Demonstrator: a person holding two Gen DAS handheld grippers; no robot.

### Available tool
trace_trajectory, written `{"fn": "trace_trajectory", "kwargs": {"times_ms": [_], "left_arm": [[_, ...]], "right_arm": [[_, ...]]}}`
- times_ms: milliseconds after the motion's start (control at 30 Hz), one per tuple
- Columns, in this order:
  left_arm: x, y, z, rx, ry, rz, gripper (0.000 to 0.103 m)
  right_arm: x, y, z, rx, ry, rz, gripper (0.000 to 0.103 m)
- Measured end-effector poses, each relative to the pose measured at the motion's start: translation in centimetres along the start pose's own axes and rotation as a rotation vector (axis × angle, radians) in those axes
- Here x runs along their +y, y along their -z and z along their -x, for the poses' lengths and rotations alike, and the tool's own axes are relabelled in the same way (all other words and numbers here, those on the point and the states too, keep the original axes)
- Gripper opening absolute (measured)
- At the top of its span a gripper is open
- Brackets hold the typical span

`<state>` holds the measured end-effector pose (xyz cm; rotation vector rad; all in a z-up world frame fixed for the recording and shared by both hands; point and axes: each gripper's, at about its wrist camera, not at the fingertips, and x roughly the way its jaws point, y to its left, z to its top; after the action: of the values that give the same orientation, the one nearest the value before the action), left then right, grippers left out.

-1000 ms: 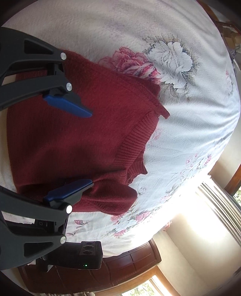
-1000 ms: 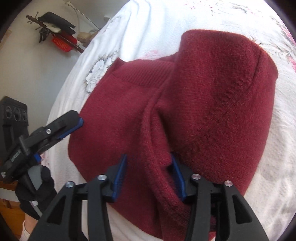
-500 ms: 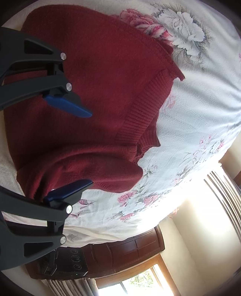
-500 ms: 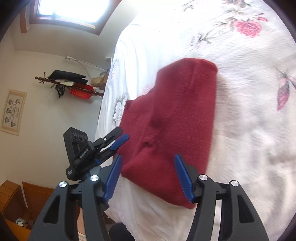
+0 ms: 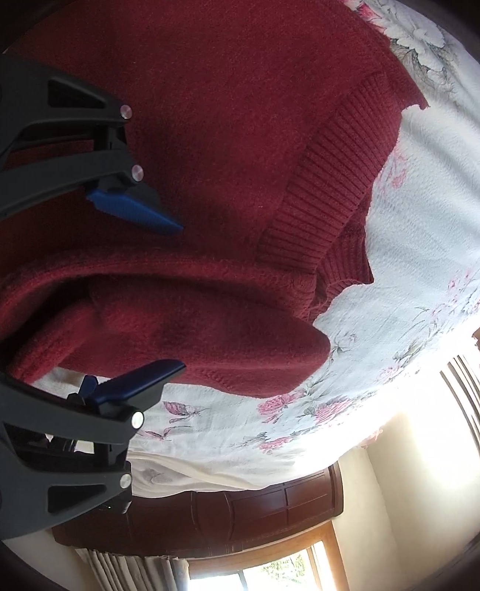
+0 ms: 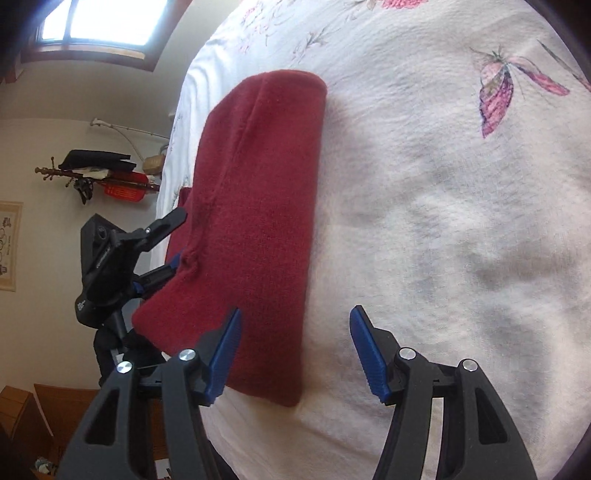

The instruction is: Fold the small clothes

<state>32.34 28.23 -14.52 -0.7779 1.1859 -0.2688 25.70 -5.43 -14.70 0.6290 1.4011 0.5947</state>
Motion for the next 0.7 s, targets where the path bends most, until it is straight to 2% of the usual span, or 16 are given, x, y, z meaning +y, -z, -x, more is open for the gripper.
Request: {"fn": "trace_trajectory", "kwargs": {"times_ms": [100, 167, 233, 267, 300, 333, 467, 567, 700], "left_arm": [[-0.3, -0.2, -0.9, 0.013, 0.005, 0.002, 0.068], [-0.9, -0.3, -1.2, 0.008, 0.005, -0.022, 0.062], [-1.6, -0.2, -1.5, 0.009, -0.010, -0.044, 0.040], [-1.8, -0.2, -1.5, 0.004, -0.021, -0.054, 0.037], [-2.1, -0.1, -1.5, -0.002, -0.017, -0.066, 0.025], [-2.3, 0.1, -1.4, -0.008, -0.011, -0.076, 0.018], [-3.6, 0.7, -0.1, -0.062, 0.007, -0.125, 0.016], [-4.1, 0.8, 1.7, -0.098, 0.050, -0.127, 0.015], [-4.2, 0.4, 3.9, -0.134, 0.047, -0.154, 0.015]], "right_arm": [[0.1, -0.3, -0.2, 0.001, 0.002, 0.009, 0.061], [0.0, -0.5, -0.2, -0.004, 0.005, 0.007, 0.061], [-0.1, -0.7, -0.4, -0.008, 0.010, 0.000, 0.061], [-0.2, -0.8, -0.5, -0.008, 0.011, -0.004, 0.061], [-0.4, -0.9, -0.6, -0.008, 0.012, -0.008, 0.061], [-0.6, -0.9, -0.6, -0.008, 0.015, -0.012, 0.061], [-1.8, -0.7, -0.5, -0.002, 0.024, -0.024, 0.061], [-2.2, -0.7, -0.7, 0.002, 0.023, -0.031, 0.060], [-2.3, -0.5, -0.6, 0.001, 0.038, -0.016, 0.060]]}}
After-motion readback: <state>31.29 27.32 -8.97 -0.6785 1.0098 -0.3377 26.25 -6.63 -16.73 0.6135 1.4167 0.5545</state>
